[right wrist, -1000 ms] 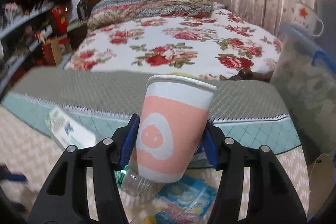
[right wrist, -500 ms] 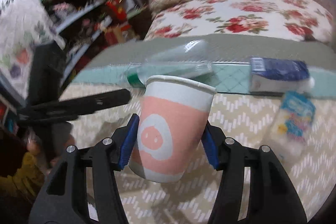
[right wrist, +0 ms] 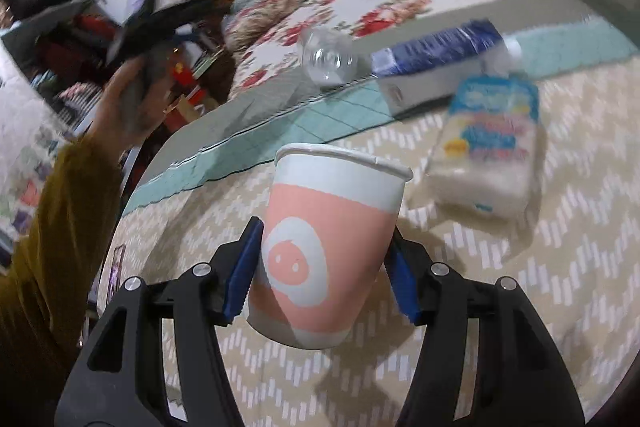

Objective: Collect trash
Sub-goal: 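Grasp the clear plastic bottle with the left gripper while the right gripper holds the cup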

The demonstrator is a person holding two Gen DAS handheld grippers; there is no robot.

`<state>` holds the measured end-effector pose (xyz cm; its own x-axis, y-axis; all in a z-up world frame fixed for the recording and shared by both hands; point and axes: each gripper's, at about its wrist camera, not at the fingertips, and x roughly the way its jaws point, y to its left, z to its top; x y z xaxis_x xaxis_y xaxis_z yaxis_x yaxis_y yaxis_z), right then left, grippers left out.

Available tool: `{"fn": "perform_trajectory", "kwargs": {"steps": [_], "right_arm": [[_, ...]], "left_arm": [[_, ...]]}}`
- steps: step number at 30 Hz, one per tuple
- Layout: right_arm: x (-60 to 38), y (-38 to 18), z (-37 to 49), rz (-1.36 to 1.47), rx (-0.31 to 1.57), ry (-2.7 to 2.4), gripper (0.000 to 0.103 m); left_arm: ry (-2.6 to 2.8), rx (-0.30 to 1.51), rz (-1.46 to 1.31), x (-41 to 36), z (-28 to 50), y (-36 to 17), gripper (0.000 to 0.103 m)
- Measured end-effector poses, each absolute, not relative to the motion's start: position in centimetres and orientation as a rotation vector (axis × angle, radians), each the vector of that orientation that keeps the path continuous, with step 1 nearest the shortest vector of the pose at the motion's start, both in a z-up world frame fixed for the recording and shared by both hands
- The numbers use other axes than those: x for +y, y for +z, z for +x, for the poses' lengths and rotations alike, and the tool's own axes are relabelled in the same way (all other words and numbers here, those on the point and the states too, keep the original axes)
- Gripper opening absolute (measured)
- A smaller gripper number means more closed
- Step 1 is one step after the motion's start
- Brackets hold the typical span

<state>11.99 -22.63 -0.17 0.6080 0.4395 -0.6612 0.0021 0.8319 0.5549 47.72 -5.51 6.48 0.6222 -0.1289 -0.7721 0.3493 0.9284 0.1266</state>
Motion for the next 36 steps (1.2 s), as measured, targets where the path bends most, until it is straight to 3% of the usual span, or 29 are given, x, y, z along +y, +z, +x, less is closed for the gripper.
{"fn": "perform_trajectory", "kwargs": {"steps": [5, 7, 9, 13, 16, 18, 22, 26, 27, 29, 31, 36], "right_arm": [[-23.1, -1.5, 12.9, 0.594, 0.913, 0.242, 0.06], [-23.3, -1.4, 12.9, 0.569, 0.898, 0.232, 0.06], [-23.7, -1.2, 12.8, 0.564, 0.875, 0.227, 0.06], [-25.8, 0.5, 11.9, 0.548, 0.812, 0.232, 0.06], [-28.3, 1.3, 10.8, 0.59, 0.739, 0.237, 0.06], [-29.6, 1.0, 10.4, 0.628, 0.69, 0.251, 0.06], [-30.2, -0.1, 9.9, 0.685, 0.633, 0.307, 0.06], [-30.7, -0.8, 8.9, 0.717, 0.595, 0.345, 0.06], [-31.1, -0.7, 8.5, 0.723, 0.587, 0.353, 0.06], [-31.5, -0.3, 7.6, 0.727, 0.56, 0.378, 0.06], [-31.7, -0.5, 7.4, 0.717, 0.568, 0.37, 0.06], [-32.9, -2.1, 8.2, 0.861, 0.615, 0.41, 0.06]], "left_arm": [[-0.328, 1.0, 0.679, -18.1, 49.6, -3.9, 0.066], [-0.309, 0.918, 0.864, -20.9, 47.4, -6.5, 0.062], [-0.362, 0.89, 0.872, -22.3, 45.8, -6.6, 0.055], [-0.432, 0.992, 0.636, -21.3, 46.6, -3.2, 0.058], [-0.416, 1.027, 0.463, -22.0, 48.4, 0.3, 0.085], [-0.398, 0.995, 0.406, -24.8, 49.0, 2.8, 0.094], [-0.37, 0.966, 0.492, -35.7, 49.1, 2.8, 0.094], [-0.329, 0.974, 0.89, -47.5, 46.9, -5.0, 0.093], [-0.348, 1.003, 0.982, -49.1, 46.1, -7.4, 0.083], [-0.313, 0.878, 1.057, -50.6, 44.8, -8.0, 0.076], [-0.324, 0.9, 1.08, -51.7, 44.9, -7.9, 0.068], [-0.28, 0.948, 1.055, -50.8, 46.7, -7.7, 0.068]]}}
